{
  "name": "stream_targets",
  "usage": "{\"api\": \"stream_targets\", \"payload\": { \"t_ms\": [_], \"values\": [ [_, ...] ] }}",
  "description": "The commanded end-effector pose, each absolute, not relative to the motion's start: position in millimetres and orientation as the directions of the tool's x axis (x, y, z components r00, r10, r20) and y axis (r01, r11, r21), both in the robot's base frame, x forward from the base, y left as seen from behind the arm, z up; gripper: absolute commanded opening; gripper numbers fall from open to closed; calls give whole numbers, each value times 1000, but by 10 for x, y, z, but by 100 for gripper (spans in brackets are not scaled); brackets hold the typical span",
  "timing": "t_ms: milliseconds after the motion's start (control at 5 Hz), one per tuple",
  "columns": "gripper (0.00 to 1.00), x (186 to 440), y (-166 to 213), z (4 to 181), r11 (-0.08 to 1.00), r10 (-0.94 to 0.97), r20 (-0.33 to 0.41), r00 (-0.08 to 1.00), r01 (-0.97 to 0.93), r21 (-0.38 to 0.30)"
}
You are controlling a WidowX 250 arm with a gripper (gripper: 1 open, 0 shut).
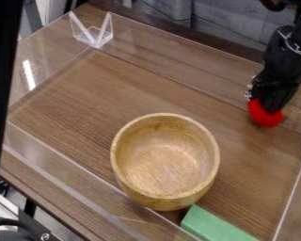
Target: Move the red fruit to the right
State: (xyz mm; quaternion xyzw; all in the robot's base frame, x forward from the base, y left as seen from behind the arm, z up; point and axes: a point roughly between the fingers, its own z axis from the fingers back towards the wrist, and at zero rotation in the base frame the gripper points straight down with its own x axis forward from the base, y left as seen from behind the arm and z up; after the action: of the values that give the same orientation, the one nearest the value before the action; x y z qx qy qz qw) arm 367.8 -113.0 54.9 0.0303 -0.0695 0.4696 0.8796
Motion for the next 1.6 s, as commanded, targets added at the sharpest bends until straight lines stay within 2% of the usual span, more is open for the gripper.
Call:
{"api": "stream_targets", "payload": {
  "t_ms": [0,200,400,600,800,1000,1200,1400],
  "values": [
    [0,3730,-1176,716,474,873,167,459,-878,-65],
    [100,3713,-1158,704,386,913,170,372,-920,-62],
    [100,3702,-1040,669,358,923,173,343,-932,-61],
    [0,3700,-912,633,314,938,173,301,-947,-59],
    [0,3620,-847,607,272,951,170,260,-961,-54],
    [100,3615,-788,579,313,938,169,301,-949,-48],
    [100,3613,-731,551,354,924,169,343,-934,-41],
    [100,3621,-661,594,337,931,162,328,-941,-31]
  ]
}}
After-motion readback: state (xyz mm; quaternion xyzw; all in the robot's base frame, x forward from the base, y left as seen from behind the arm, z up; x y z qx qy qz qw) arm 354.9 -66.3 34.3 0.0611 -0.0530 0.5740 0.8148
